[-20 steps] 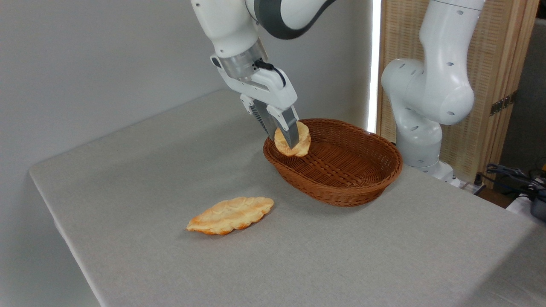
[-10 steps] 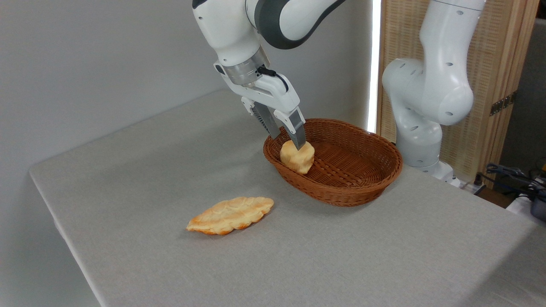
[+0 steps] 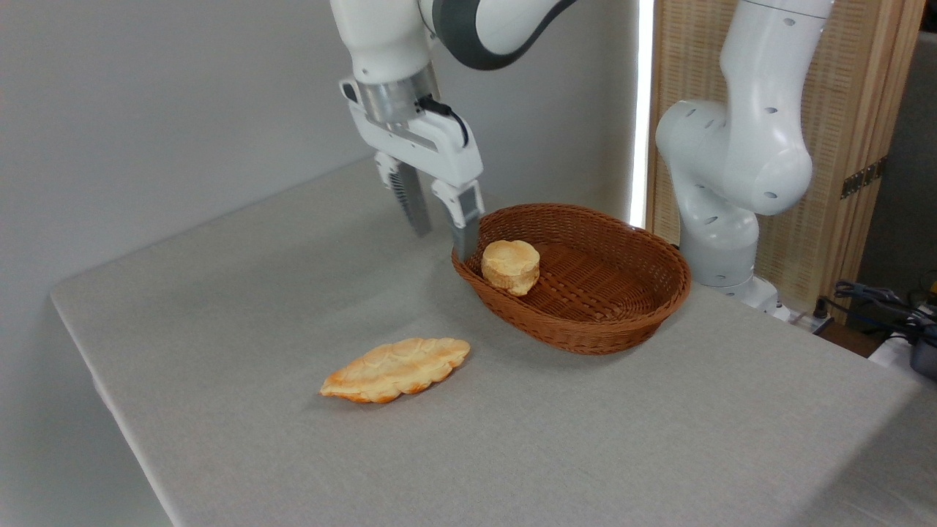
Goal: Put bread into the basket
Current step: 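Open the gripper to release the roll and raise away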
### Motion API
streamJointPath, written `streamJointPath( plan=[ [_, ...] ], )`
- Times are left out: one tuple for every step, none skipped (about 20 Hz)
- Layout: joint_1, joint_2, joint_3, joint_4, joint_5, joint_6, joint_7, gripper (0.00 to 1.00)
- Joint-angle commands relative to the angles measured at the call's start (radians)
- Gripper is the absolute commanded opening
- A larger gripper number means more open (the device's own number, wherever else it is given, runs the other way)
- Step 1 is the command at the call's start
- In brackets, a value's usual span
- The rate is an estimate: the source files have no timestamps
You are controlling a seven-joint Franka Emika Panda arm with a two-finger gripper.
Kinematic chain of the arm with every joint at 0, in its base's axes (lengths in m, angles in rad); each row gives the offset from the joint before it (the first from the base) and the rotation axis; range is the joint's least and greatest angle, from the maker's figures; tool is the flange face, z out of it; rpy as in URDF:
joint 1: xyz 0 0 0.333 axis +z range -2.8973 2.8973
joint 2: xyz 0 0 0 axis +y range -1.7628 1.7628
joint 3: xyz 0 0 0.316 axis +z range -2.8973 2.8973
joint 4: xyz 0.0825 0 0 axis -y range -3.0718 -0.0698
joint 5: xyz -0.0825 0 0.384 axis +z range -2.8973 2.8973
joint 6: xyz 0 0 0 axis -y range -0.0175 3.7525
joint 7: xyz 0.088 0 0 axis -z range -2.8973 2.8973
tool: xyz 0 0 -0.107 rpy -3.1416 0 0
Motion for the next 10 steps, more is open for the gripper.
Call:
streamJointPath(
  plan=[
    [0.002, 0.033, 0.057, 0.077, -0.002, 0.060, 0.037, 1.00],
    [0.002, 0.044, 0.076, 0.100, -0.002, 0.063, 0.069, 1.00],
    [0.002, 0.059, 0.088, 0.123, -0.001, 0.063, 0.094, 1.00],
    [0.002, 0.076, 0.102, 0.148, 0.001, 0.063, 0.100, 1.00],
    [0.002, 0.093, 0.108, 0.163, 0.007, 0.064, 0.100, 1.00],
    [0.004, 0.107, 0.111, 0.177, 0.039, 0.070, 0.100, 1.00],
    [0.004, 0.119, 0.110, 0.183, 0.086, 0.073, 0.100, 1.00],
    [0.002, 0.130, 0.111, 0.187, 0.114, 0.076, 0.100, 1.00],
    [0.004, 0.139, 0.111, 0.197, 0.116, 0.078, 0.100, 1.00],
    [0.004, 0.148, 0.113, 0.208, 0.116, 0.077, 0.099, 1.00]
  ],
)
